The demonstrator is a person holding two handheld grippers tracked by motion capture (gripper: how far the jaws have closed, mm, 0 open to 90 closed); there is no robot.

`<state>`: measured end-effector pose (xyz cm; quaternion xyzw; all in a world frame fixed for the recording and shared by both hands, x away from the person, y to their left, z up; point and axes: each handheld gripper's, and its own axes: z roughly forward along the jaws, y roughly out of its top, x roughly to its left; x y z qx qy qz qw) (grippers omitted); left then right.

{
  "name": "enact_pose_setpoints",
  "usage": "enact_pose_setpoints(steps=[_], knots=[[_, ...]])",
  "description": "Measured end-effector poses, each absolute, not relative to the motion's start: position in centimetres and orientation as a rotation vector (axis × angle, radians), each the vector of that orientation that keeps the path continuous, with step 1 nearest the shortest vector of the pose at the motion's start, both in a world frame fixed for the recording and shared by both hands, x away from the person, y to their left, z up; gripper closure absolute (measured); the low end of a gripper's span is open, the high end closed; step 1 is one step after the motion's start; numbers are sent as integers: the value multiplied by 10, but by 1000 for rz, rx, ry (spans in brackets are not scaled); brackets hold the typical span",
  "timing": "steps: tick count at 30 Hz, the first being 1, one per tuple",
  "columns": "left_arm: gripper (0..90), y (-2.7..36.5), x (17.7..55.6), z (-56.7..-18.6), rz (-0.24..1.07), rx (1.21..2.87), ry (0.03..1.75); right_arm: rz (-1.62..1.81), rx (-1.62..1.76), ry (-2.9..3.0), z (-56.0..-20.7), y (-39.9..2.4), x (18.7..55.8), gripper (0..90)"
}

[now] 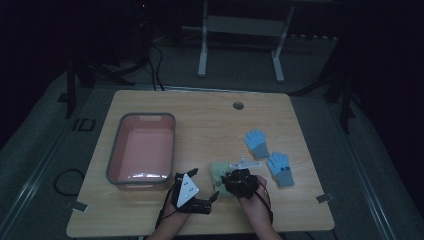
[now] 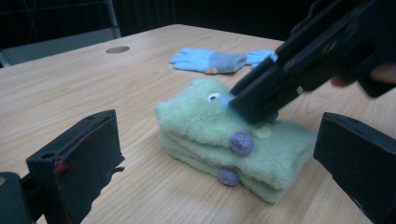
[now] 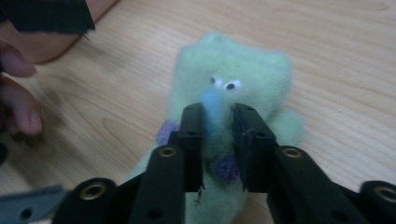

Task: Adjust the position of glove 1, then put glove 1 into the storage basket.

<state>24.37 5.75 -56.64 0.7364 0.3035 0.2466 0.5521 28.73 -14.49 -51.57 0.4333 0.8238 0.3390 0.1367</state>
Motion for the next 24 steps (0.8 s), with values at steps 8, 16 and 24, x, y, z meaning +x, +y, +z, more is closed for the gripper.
enact_pose_setpoints(steps=[8, 16, 24], knots=[[10, 58, 245, -566, 542, 1752, 718, 1074, 1188, 2395, -501, -169, 303, 407], [24, 49, 250, -563, 495, 1855, 708, 1315, 1169, 2462, -498, -193, 327, 175], [32, 44, 256, -549, 365, 1963, 673, 1330, 990, 2546, -491, -197, 349, 131]])
